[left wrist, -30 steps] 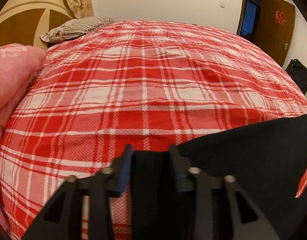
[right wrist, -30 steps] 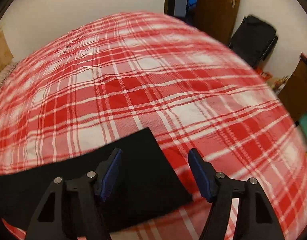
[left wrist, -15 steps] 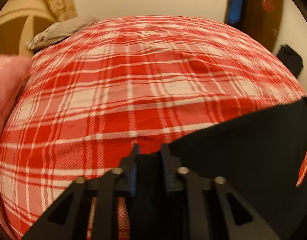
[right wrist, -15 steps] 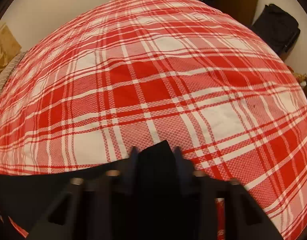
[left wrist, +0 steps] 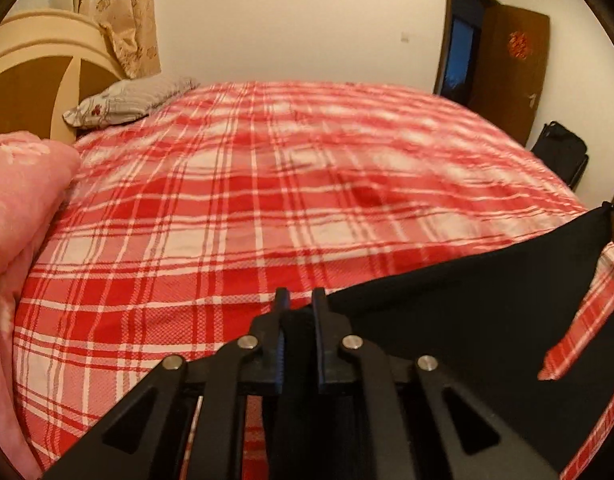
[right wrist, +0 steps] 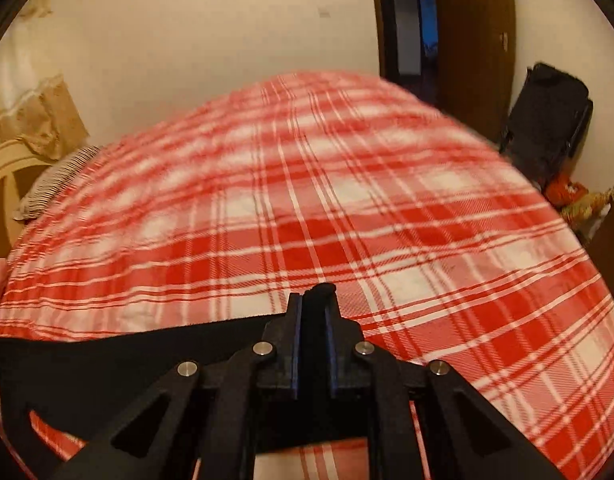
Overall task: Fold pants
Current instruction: 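Close the left tool on one hem while the right tool closes on the other hem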
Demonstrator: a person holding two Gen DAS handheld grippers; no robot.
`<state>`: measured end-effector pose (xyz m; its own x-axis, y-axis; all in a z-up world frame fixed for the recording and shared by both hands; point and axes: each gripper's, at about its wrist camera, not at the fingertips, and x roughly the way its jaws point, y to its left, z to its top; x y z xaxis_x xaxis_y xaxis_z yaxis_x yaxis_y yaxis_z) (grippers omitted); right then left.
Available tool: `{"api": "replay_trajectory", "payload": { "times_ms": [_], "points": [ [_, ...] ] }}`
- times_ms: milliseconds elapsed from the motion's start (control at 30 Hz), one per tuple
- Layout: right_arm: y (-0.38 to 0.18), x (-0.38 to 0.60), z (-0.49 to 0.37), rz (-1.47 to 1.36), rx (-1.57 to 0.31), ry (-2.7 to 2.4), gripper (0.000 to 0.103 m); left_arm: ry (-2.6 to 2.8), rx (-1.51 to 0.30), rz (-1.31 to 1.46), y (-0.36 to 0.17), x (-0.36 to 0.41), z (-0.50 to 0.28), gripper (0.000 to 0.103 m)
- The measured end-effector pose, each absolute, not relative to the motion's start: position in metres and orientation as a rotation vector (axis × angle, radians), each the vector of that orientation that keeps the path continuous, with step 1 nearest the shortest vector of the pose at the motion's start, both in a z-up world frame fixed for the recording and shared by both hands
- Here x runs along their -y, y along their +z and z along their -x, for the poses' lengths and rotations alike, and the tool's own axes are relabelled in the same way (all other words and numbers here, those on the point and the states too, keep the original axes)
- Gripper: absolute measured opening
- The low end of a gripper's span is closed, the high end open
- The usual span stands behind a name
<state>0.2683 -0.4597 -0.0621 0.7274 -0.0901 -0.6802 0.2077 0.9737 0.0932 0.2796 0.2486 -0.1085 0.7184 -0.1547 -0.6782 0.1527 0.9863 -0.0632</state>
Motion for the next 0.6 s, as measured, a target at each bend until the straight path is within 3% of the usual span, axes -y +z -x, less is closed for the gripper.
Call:
{"api": "replay_trajectory", "payload": {
  "times_ms": [300, 600],
  "points": [
    [-0.018, 0.459, -0.167, -0.146, -0.565, -0.153, 0.009, -0.255, -0.652, 0.098, -0.093, -0.268, -0.228, 0.012],
    [-0.027, 0.454, -0.064, -0.101, -0.5, -0.127, 0.009, -0.35, -0.6, 0.183, -0.111, -0.279, -0.153, 0.012]
  ]
}}
